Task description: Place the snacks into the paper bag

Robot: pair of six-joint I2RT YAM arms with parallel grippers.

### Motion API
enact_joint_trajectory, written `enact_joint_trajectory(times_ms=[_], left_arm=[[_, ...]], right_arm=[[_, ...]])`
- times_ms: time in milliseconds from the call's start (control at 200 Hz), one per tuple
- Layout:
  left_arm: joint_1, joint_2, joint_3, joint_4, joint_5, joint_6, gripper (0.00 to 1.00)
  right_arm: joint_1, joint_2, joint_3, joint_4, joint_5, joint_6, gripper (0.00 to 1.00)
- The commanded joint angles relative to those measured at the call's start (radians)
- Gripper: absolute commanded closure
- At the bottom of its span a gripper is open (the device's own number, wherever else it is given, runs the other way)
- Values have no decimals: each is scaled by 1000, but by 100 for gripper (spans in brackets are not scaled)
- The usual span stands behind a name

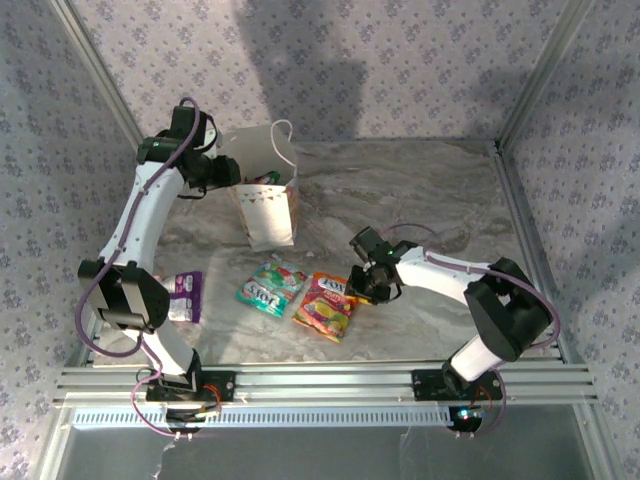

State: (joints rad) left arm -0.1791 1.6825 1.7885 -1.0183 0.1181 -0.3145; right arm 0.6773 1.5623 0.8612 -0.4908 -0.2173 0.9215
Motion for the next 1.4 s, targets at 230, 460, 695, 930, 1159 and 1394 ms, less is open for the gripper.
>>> enact_joint_trajectory(times_ms=[230, 460, 695, 930, 1159, 1394], left_arm=[[-5, -35, -5, -33, -1, 21, 54], [-5, -38, -17, -30, -10, 25, 54], [-5, -52, -24, -22, 13, 14, 54], [-5, -75, -54, -23, 4, 14, 54], [-5, -104, -96, -16, 18, 0, 54], [-5, -128, -119, 1, 31, 2, 53]], right_arm=[[-13, -111, 13, -102, -2, -88, 52], [102, -192, -29, -75, 10, -54, 24], [167, -205, -64, -46, 43, 60, 14], [276, -196, -56, -19, 209, 217, 10], [353, -134, -18, -35, 299, 370, 9], [392, -70, 4, 25, 287, 376, 9]])
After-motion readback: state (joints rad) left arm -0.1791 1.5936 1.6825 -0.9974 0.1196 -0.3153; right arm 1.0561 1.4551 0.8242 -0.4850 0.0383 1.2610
